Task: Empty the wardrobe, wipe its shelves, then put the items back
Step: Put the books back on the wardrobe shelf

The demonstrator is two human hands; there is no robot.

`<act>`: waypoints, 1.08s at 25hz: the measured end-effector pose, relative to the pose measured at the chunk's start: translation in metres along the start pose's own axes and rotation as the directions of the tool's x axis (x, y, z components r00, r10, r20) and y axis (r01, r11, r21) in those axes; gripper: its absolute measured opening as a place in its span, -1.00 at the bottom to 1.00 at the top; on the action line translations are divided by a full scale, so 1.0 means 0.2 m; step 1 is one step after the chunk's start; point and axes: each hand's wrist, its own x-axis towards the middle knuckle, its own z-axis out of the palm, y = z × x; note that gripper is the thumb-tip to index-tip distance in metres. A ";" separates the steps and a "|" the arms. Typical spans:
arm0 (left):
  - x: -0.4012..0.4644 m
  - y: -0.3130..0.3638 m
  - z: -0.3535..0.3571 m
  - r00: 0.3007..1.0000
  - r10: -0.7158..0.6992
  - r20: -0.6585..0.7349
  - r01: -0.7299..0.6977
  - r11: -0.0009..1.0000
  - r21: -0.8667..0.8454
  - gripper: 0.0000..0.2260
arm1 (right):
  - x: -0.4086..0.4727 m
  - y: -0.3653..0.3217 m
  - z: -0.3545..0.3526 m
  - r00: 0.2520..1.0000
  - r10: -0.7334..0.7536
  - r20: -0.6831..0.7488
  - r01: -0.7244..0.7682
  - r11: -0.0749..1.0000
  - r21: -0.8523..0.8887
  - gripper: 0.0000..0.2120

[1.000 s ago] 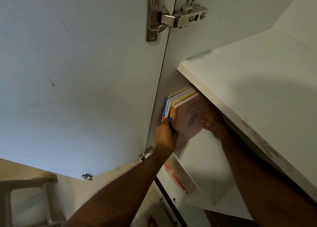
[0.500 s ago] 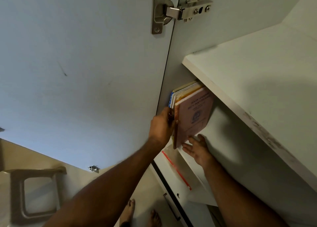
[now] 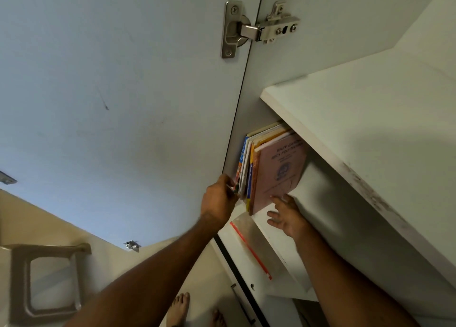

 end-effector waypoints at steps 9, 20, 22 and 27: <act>-0.34 -0.15 -0.18 0.992 -0.123 -0.011 0.122 0.992 -0.034 -0.74 | 0.00 0.11 0.07 0.996 -0.021 0.086 0.030 0.995 -0.099 -0.56; -0.70 -0.23 -0.47 0.991 -0.122 -0.048 0.114 0.983 -0.141 -0.77 | -0.05 0.16 0.17 0.994 0.005 0.111 0.010 0.992 -0.128 -0.59; -0.81 -0.30 -0.60 0.990 -0.119 -0.073 0.106 0.981 -0.162 -0.79 | -0.19 0.25 0.27 0.997 -0.064 0.050 0.072 0.985 -0.159 -0.75; -1.28 -0.60 -1.01 0.976 -0.142 -0.162 0.105 0.970 -0.219 -0.85 | -0.73 0.57 0.69 0.961 -0.176 0.214 0.232 0.932 -0.279 -0.88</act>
